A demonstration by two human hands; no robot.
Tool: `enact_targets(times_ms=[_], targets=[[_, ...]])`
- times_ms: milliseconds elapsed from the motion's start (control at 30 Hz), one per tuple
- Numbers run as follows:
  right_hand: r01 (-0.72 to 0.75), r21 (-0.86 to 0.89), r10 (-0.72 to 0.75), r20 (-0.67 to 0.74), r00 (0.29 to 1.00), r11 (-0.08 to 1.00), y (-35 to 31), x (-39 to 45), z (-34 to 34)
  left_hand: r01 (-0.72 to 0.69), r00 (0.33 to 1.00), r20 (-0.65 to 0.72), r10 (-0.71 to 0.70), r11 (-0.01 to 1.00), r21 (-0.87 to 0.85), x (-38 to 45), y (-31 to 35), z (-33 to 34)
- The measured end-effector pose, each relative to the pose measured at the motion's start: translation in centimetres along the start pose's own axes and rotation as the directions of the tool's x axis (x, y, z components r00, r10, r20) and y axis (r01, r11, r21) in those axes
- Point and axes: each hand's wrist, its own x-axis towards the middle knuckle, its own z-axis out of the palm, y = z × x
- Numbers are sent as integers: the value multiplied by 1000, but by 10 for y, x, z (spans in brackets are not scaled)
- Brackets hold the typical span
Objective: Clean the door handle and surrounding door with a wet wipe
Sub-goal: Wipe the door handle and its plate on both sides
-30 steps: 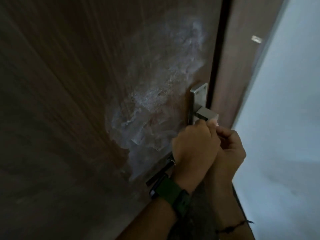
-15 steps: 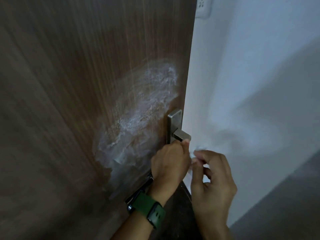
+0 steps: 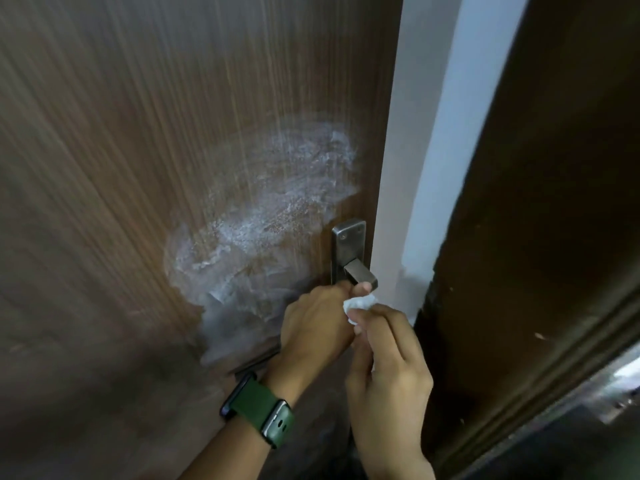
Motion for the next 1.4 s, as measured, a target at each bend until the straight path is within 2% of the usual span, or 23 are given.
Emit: enact_targets(times_ms=[100, 267, 367, 500, 567, 700, 1033, 1133, 1200, 1300, 1400], targets=[[-38, 7, 38, 31, 999, 999, 3, -12, -22, -12, 1000, 18, 13, 1000, -16, -18, 7, 12], [-24, 3, 24, 39, 999, 1000, 5, -24, -42, -24, 992, 123, 21, 999, 27, -30, 12, 19], [-15, -9, 15, 39, 999, 1000, 1, -30, -51, -115, 993, 20, 113, 985, 131, -47, 17, 20], [10, -34, -10, -6, 1000, 999, 2, -40, -60, -135, 988, -58, 145, 980, 149, -64, 26, 25], [36, -39, -38, -33, 999, 999, 3, -47, -66, -167, 979, -80, 187, 963, 213, -72, 29, 29], [43, -38, -45, -60, 997, 998, -1, -58, -75, -172, 978, -75, 193, 958, 229, -82, 34, 33], [4, -49, -6, -33, 999, 999, -13, -59, -82, -139, 984, -87, 154, 978, 156, -84, 37, 32], [-1, -97, 2, 13, 1000, 995, -13, -60, -83, -207, 974, -51, 219, 962, 176, -84, 36, 39], [-9, -125, 10, 11, 1000, 992, -13, -61, -86, -213, 975, -48, 217, 974, 70, -91, 34, 43], [18, -177, -8, 56, 998, 984, -12, -66, -93, -133, 991, -58, 123, 967, -219, -98, 34, 49], [51, -166, -31, 118, 993, 985, -12, -61, -101, -243, 963, -122, 239, 970, -23, -97, 42, 48]])
